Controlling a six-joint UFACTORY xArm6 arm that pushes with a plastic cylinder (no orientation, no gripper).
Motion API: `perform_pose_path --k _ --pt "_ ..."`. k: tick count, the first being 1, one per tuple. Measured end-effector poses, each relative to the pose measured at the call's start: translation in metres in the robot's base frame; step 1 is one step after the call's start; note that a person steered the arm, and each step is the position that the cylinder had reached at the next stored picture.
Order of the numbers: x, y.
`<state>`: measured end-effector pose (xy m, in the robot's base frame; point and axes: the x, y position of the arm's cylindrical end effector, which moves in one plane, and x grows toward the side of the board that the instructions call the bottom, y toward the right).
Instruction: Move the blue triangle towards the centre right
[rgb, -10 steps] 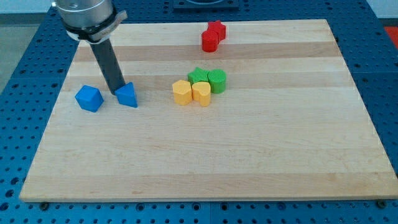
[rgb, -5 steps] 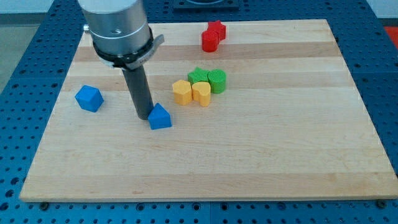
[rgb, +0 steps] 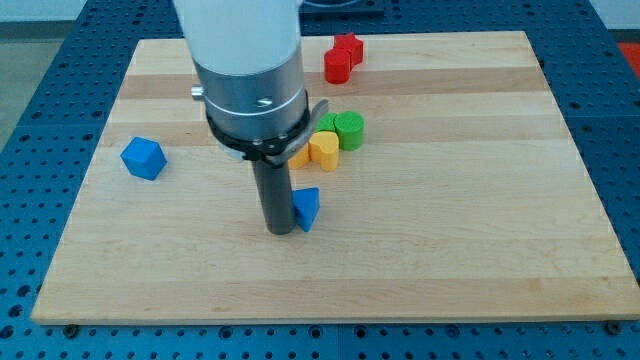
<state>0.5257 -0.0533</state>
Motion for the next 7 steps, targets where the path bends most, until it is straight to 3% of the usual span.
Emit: perform_pose_path --k 4,7 --pt "-0.022 0.012" --pt "-0.049 0.061"
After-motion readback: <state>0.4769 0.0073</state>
